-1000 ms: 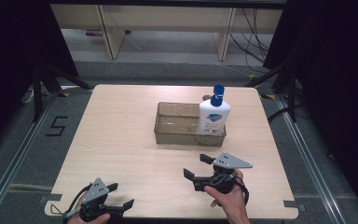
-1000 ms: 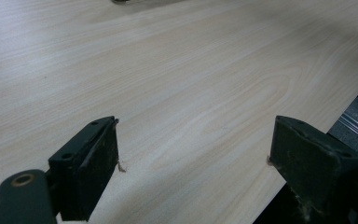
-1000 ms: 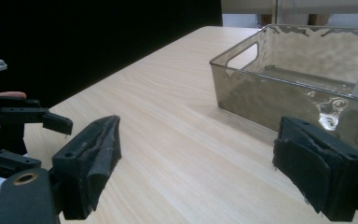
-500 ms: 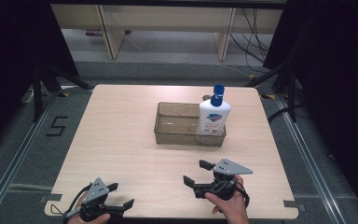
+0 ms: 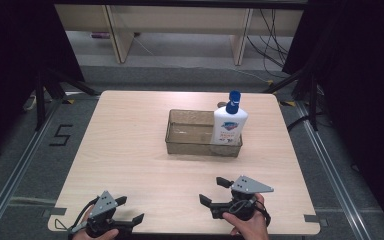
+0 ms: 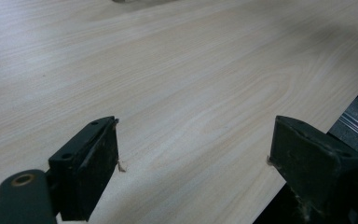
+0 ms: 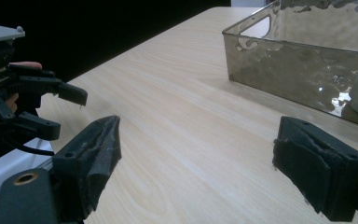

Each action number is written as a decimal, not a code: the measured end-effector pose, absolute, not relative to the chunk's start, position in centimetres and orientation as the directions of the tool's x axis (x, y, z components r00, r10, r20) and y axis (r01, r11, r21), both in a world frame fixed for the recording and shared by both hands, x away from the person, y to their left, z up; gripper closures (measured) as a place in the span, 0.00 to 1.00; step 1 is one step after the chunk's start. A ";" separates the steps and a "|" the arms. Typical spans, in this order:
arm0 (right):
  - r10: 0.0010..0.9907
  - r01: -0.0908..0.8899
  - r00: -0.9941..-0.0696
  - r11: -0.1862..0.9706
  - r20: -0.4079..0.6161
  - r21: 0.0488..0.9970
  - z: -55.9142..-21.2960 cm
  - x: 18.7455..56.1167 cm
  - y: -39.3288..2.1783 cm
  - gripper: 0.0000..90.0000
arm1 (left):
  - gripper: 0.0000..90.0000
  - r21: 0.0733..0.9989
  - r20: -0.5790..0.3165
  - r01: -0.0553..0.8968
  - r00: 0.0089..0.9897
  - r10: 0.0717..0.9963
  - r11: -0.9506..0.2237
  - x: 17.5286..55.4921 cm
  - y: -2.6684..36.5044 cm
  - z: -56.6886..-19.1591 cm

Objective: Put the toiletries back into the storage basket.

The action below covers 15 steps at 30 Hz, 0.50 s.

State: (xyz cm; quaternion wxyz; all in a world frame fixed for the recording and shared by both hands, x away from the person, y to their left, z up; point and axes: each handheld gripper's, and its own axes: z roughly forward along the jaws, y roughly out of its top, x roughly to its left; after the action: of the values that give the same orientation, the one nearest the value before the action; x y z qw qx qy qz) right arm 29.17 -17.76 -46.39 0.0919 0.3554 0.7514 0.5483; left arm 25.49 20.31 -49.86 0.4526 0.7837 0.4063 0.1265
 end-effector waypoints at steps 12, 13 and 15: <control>0.646 0.446 -0.723 0.164 0.246 0.880 -47.0 28.6 -18.5 0.17 | 0.16 0.811 -0.172 0.523 0.643 0.746 -0.264 25.5 20.2 -50.0; 0.649 0.467 -0.712 0.154 0.268 0.870 -47.0 28.4 -18.5 0.17 | 0.16 0.806 -0.167 0.527 0.641 0.749 -0.271 25.5 20.2 -49.9; 0.651 0.441 -0.721 0.168 0.237 0.882 -47.0 28.4 -18.8 0.17 | 0.16 0.806 -0.167 0.527 0.641 0.749 -0.270 25.5 20.2 -49.9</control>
State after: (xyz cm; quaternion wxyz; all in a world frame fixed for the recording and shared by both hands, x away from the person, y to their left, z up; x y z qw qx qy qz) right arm 28.40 -18.82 -47.05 0.0982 0.3601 0.7578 0.5351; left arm 25.47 20.20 -49.94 0.4479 0.7873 0.4052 0.1244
